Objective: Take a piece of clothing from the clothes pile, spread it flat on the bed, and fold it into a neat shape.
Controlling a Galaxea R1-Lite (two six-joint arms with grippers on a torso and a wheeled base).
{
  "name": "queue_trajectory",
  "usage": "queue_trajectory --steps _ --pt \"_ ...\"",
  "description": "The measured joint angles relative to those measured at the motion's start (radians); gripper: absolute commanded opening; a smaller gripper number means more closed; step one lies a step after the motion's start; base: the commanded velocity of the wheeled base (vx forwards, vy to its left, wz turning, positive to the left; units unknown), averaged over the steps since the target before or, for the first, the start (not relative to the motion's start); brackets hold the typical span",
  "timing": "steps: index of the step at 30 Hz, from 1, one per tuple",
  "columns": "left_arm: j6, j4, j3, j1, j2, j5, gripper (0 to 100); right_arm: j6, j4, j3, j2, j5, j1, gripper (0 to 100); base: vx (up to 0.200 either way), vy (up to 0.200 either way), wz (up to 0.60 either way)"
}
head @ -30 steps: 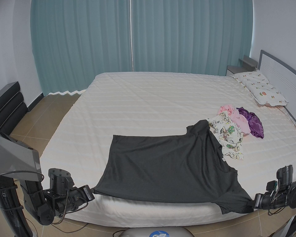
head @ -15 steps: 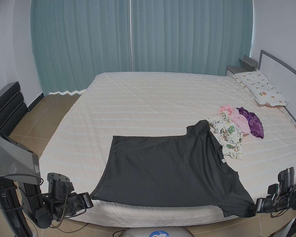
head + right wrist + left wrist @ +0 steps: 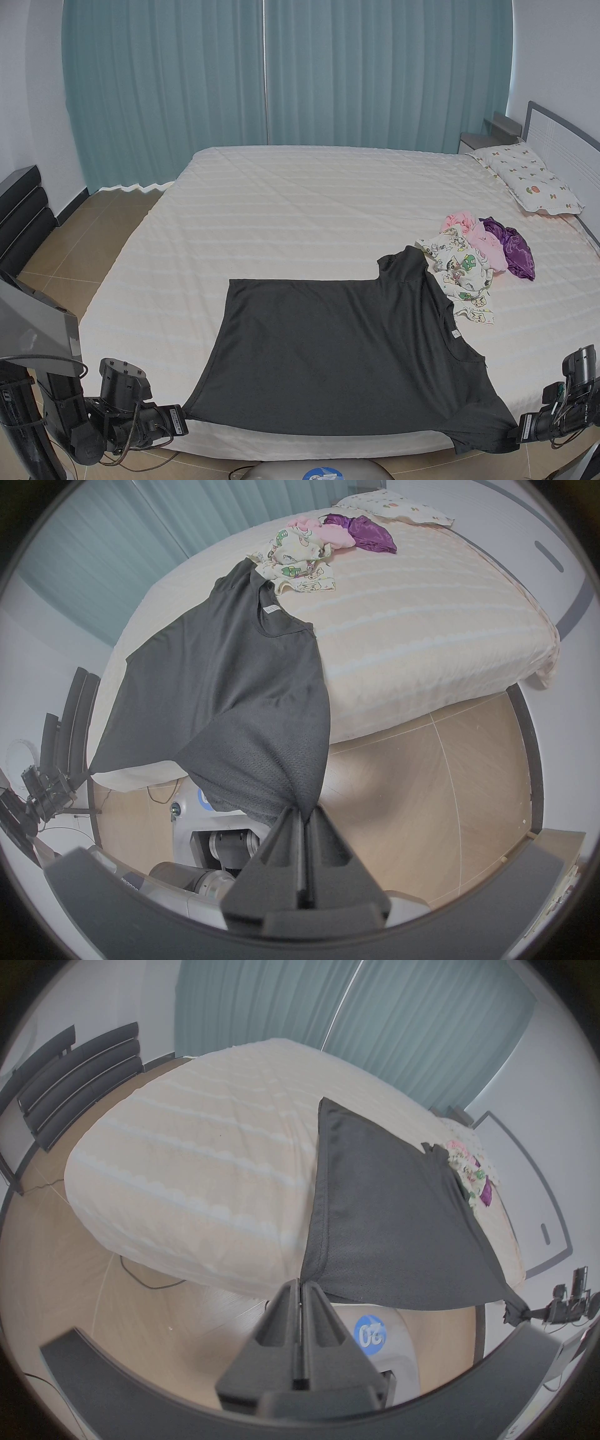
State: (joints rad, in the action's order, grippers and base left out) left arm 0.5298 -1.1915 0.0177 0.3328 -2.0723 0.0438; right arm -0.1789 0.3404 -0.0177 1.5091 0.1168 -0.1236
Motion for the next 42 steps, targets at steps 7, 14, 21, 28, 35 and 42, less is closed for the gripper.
queue_trajectory --steps 7,14,21,28,35,42 --pt "-0.014 0.092 0.0 0.027 0.027 0.041 0 0.004 -0.009 -0.01 -0.001 0.001 -0.006 0 0.0 0.0 0.0" --pt "-0.014 0.109 0.013 0.039 0.076 0.048 0 0.0 -0.005 -0.058 -0.008 0.014 -0.011 0 0.0 0.0 0.0" --pt "-0.008 0.128 0.095 0.026 0.114 0.048 0 -0.003 -0.01 -0.144 -0.047 0.08 0.01 0 0.0 0.0 0.0" --pt "0.021 0.189 0.185 0.023 0.119 0.05 0 -0.003 -0.006 -0.209 -0.031 0.094 0.031 0 0.0 0.0 0.0" --pt "0.039 0.195 0.265 0.023 0.087 0.09 0 -0.004 -0.001 -0.306 0.087 0.09 0.035 0 0.0 0.0 0.0" --pt "0.042 0.198 0.347 0.016 0.011 0.117 0 -0.008 0.001 -0.415 0.221 0.087 0.035 0 0.0 0.0 0.0"
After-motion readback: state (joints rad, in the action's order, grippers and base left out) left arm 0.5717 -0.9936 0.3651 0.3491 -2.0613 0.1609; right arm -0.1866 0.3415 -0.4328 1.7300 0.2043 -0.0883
